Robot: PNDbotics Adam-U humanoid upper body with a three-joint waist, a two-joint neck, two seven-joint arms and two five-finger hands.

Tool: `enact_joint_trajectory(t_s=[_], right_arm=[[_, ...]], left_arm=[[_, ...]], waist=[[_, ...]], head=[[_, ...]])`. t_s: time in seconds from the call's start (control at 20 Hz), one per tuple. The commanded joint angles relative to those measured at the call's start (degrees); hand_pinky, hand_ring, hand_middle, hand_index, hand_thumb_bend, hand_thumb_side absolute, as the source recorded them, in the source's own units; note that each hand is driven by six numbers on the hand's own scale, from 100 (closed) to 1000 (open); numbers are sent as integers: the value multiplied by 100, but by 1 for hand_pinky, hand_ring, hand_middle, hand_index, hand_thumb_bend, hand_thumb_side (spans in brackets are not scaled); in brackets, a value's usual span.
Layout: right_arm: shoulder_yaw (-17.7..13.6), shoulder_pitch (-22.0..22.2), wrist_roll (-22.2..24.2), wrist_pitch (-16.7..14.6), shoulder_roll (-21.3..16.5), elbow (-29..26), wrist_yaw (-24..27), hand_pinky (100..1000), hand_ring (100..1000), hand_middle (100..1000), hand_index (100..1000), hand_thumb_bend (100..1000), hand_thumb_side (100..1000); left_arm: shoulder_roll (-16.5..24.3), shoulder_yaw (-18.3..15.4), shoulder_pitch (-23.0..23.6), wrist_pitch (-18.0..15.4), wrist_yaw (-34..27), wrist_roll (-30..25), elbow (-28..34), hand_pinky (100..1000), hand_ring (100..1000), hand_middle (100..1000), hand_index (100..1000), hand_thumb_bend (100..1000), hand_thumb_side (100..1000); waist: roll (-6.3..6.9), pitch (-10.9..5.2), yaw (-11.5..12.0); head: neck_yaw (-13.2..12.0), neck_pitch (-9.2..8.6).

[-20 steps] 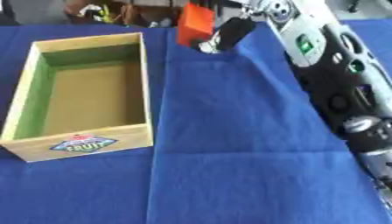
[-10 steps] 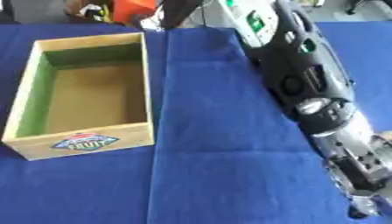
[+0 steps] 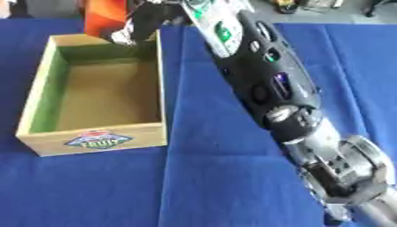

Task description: Pick up objects on the table and place them in the box.

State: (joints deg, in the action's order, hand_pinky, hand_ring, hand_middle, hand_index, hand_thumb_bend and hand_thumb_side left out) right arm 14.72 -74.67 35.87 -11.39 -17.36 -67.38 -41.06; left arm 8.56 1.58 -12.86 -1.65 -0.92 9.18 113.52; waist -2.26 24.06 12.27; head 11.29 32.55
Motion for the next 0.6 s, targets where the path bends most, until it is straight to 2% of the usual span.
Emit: enact_joint_trajectory(t_s=[0.05,0.6], right_arm=[[11,-146,51,-73,68,151,-185,591,584,281,259,100,201],[139,-242,35,-509,391,1033,-1115,584,591,297,282,100,187]], left_arm=[[86,26,-68,-9,-28,-28,107,631,874,813,747,100,1000],[111,46,-91,-2,-36,-48,107,631,874,813,746,100,1000]], waist=[[21,-109,32],[-85,-73,145]], head=[[34,-95],[155,-96]])
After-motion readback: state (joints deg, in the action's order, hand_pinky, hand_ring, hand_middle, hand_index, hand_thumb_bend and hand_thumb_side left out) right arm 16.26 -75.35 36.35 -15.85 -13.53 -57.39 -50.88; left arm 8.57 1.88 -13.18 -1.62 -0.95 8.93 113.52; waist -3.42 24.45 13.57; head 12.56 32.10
